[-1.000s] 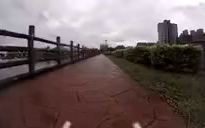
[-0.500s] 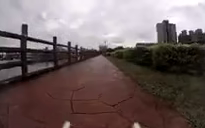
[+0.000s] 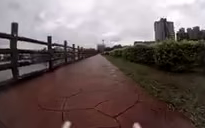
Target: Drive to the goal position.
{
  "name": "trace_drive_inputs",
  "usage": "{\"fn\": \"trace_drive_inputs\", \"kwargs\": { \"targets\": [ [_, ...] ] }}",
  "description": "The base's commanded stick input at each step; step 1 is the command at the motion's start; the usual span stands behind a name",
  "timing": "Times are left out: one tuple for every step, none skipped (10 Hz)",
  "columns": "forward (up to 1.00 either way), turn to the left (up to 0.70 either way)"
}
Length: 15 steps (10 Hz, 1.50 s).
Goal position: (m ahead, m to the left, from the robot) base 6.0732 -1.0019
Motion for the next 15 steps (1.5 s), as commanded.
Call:
{"fn": "trace_drive_inputs", "kwargs": {
  "targets": [
    [0.50,0.00],
    [0.50,0.00],
    [0.50,0.00],
    [0.50,0.00],
    [0.50,0.00],
    [0.50,0.00],
    [0.50,0.00],
    [0.50,0.00],
    [0.50,0.05],
    [0.50,0.43],
    [0.50,0.50],
    [0.50,0.45],
    [0.50,0.00],
    [0.50,0.00],
    [0.50,0.00]
  ]
}}
